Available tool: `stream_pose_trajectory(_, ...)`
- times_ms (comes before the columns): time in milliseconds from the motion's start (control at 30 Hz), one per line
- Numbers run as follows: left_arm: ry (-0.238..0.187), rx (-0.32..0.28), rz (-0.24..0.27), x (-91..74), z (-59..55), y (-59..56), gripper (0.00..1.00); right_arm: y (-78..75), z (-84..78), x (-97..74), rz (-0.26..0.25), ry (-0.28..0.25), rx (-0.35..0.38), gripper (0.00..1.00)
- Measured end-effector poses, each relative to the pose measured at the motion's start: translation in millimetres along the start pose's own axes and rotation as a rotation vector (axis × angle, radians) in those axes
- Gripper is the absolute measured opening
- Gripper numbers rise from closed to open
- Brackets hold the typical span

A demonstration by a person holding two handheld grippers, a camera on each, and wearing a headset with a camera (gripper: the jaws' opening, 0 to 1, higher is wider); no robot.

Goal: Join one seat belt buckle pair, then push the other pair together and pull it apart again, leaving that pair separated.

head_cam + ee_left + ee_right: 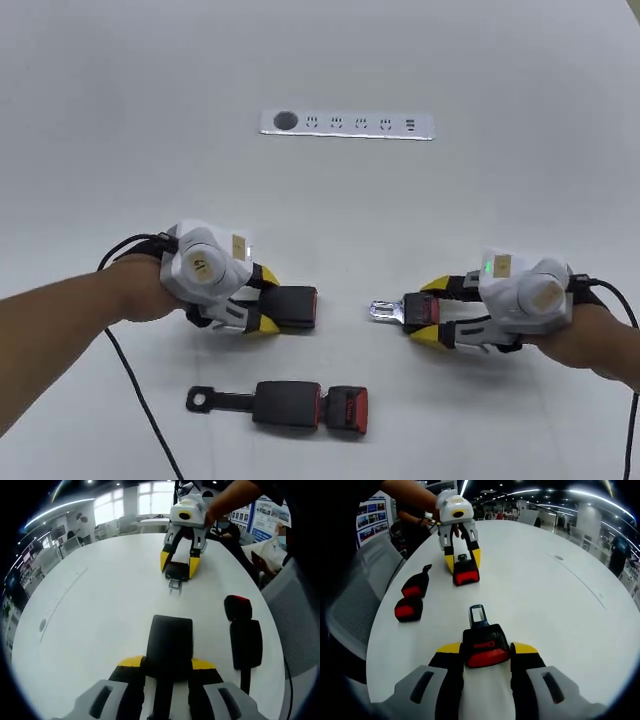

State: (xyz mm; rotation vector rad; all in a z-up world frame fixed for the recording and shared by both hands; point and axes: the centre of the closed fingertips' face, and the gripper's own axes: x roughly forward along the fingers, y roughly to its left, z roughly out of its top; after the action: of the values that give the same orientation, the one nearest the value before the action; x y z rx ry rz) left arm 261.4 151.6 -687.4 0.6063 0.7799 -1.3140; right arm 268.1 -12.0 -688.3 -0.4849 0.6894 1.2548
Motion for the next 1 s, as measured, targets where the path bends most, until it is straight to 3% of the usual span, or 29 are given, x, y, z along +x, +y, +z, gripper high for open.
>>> stream_pose_trajectory(567, 0.010, 0.001, 0.003, 0.5, -0.6, 1.7, 0.34, 3.8, 25.1, 21.9, 0.009, -0.031, -0.008, 0.36)
stream_pose_trajectory(1000, 0.017, 0.002, 0.003, 1.3, -1.3, 3.0, 0.34, 17.5, 45.4, 44.1, 0.028, -0.052, -0.018, 0.36)
